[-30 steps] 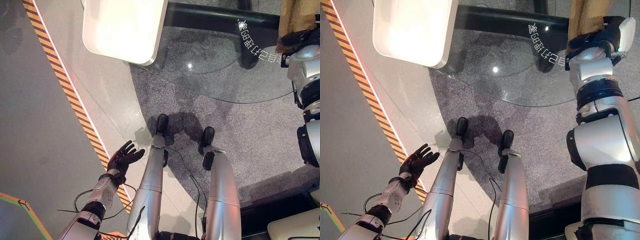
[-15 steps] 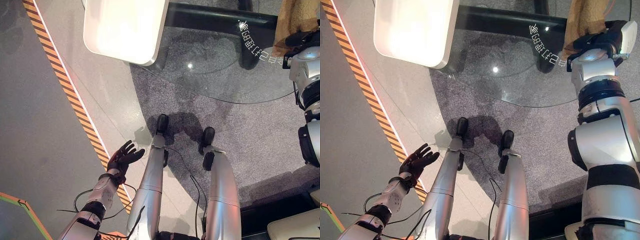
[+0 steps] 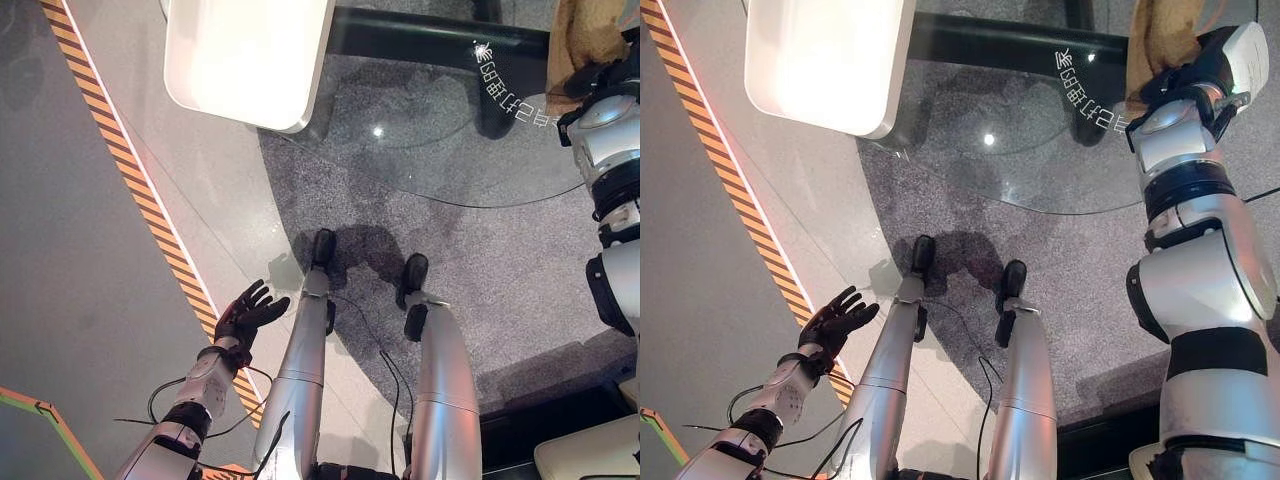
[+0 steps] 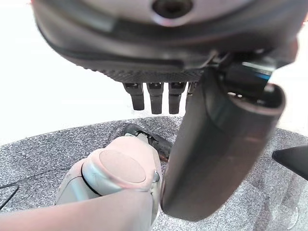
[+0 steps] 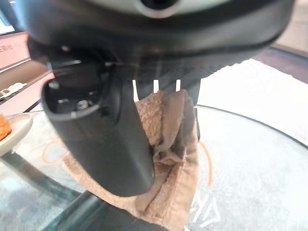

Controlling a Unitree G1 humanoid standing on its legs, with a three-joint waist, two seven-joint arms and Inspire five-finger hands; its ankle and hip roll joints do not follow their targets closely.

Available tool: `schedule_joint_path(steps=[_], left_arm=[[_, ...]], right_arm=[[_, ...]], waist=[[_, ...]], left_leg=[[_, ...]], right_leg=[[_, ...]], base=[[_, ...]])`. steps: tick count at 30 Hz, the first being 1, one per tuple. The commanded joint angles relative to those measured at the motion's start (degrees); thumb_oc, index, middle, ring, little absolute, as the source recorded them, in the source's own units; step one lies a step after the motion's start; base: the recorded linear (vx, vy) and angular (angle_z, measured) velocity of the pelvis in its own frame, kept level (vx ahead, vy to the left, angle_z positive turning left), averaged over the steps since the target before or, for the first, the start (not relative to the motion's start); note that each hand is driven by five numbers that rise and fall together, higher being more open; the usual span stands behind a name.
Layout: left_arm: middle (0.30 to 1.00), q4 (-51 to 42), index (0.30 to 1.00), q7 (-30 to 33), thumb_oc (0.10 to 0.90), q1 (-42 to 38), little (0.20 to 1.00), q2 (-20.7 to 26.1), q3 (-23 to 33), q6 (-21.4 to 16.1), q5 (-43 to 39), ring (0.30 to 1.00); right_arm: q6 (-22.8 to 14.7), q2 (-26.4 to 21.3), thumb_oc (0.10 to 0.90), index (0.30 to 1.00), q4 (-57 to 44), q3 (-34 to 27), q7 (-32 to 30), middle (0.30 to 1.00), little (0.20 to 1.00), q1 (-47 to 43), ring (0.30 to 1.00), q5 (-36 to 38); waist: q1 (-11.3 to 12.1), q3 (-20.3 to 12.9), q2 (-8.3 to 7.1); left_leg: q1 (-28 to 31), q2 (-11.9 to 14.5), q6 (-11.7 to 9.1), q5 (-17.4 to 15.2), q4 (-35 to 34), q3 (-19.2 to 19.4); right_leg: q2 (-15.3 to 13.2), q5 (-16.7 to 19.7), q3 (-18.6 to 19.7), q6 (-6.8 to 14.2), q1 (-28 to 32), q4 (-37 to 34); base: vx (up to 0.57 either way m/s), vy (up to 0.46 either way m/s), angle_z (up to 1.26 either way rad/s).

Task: Wipe the table with a cloth and put it in the basket.

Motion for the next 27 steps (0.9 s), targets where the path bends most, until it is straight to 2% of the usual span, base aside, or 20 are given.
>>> schedule_joint_path(steps=[1, 9, 27], left_arm=[[0.9, 1.7, 0.9, -0.1, 0.8, 0.4, 0.9, 1.9, -0.3, -0.9, -2.3, 0.9], [0.9, 2.0, 0.9, 0.3, 0.8, 0.1, 0.9, 0.8, -0.1, -1.7, -1.7, 0.9], [0.9, 0.5, 0.9, 1.6, 0.8, 0.9, 0.9, -0.5, 0.3, -2.2, -0.6, 0.9]], right_arm=[[-2.3, 1.1, 0.1, 0.3, -5.4, 5.0, 5.1, 0.3, 0.2, 0.5, 0.3, -3.9], [-4.2, 3.8, 0.1, 0.3, -9.7, 5.5, 6.9, 0.3, 0.2, 3.0, 0.3, -6.1], [-4.4, 6.5, 0.1, 0.3, -22.5, 7.0, 8.4, 0.3, 0.2, 5.3, 0.3, -10.9]], waist=[[0.4, -1.1, 1.72], [0.5, -1.1, 1.76], [0.0, -1.1, 1.83]], left_leg=[[0.5, -3.2, 6.6, -5.0, 2.5, 6.9], [0.4, -3.4, 6.7, -4.9, 2.3, 7.1], [0.1, -3.5, 6.6, -4.6, 2.1, 7.6]], right_leg=[[1.6, 4.5, -4.0, -0.6, 1.9, -8.0], [1.6, 4.2, -4.1, -0.7, 1.8, -8.0], [1.9, 4.1, -4.0, -0.8, 1.4, -8.0]], base=[[0.0, 0.0, 0.0], [0.0, 0.0, 0.0], [0.0, 0.0, 0.0]])
